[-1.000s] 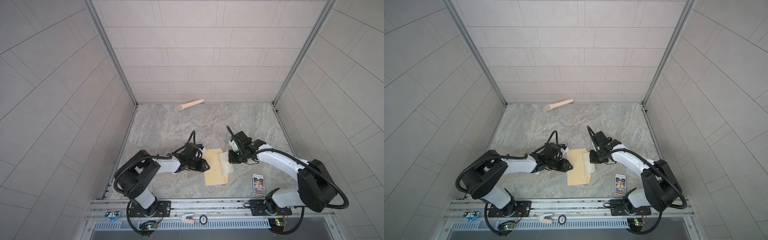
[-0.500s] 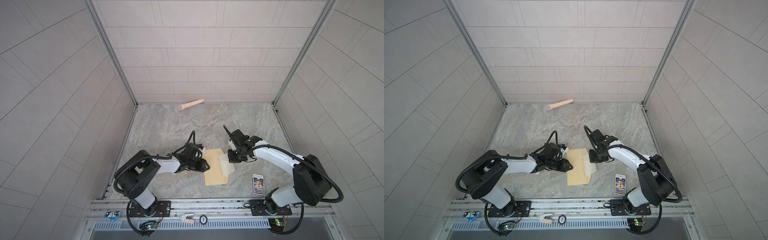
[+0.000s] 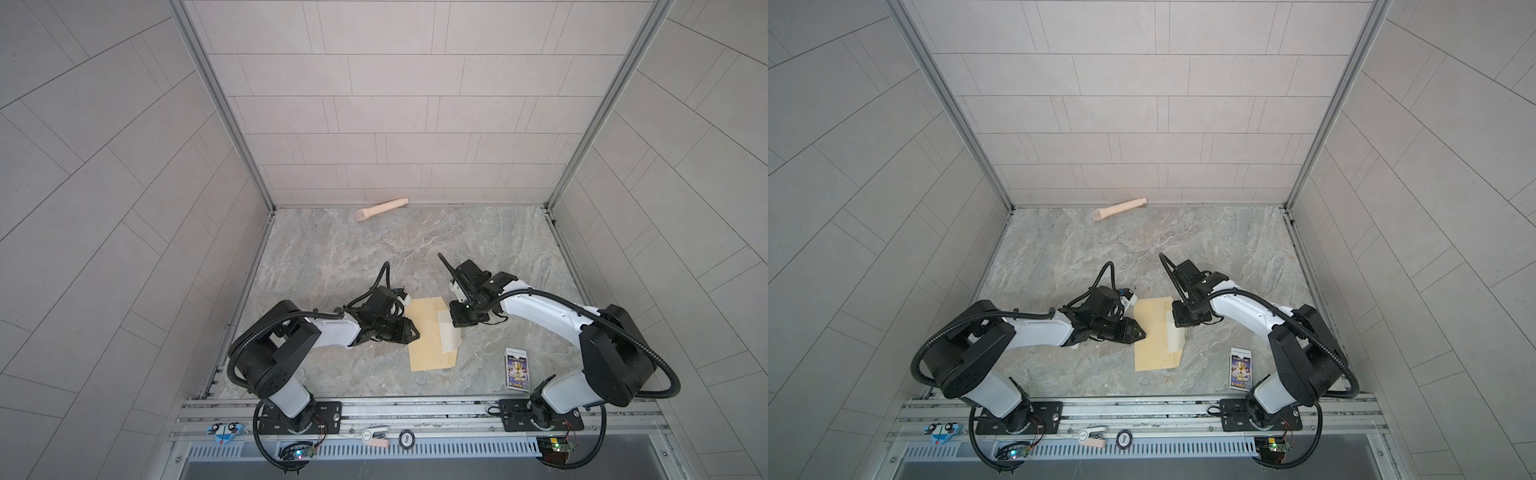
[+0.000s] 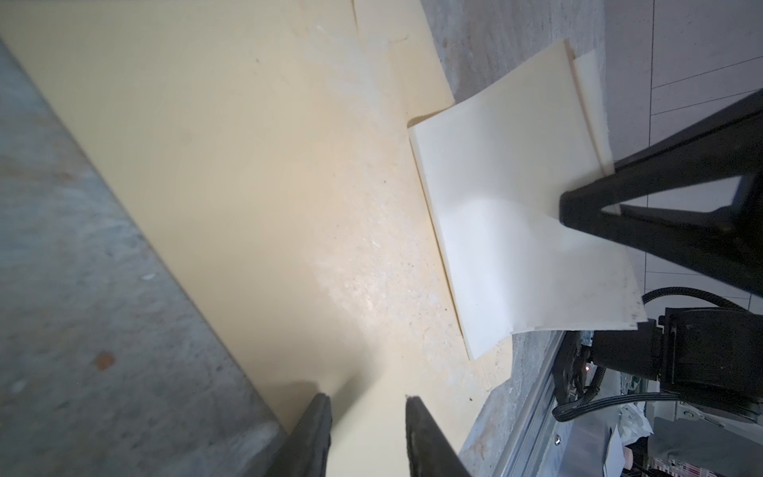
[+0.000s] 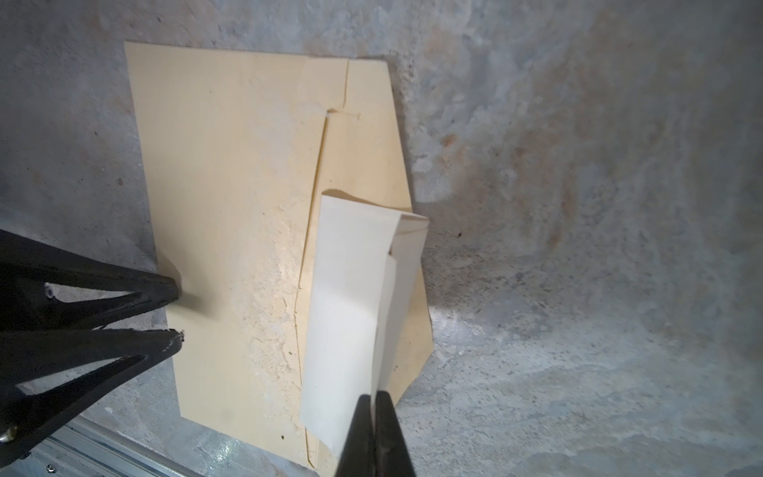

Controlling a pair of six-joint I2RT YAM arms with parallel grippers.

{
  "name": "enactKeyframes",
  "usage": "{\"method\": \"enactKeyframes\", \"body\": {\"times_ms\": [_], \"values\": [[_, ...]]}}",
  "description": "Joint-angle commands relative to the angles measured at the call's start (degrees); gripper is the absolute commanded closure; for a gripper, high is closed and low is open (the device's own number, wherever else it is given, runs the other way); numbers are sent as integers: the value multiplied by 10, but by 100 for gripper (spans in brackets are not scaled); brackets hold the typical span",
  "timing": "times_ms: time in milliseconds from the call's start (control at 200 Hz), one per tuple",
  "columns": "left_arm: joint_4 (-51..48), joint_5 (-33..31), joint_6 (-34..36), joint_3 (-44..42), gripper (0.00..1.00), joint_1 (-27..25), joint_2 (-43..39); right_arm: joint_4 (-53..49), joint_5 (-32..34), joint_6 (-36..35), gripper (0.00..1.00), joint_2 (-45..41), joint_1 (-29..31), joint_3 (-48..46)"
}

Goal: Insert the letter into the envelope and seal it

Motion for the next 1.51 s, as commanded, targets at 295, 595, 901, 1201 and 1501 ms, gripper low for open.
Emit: {"method": "enactKeyframes", "body": {"times_ms": [295,595,901,1201,1501], "values": [[-63,-15,1,-27,62,-3,27,38,-33,-37,100,3,21,-13],[-60,-15,2,-32,62,1,19,63,-86,-66,100,-110,-29,-43],[-57,-5,8,-27,57,8,5,113,-175,-57,100,-143,-78,-90],[14,61,-29,-4,36,56,-97,288,-307,27,100,-224,-132,-164],[511,154,-299,-23,25,77,5,437,-324,122,100,-279,-138,-176]]}}
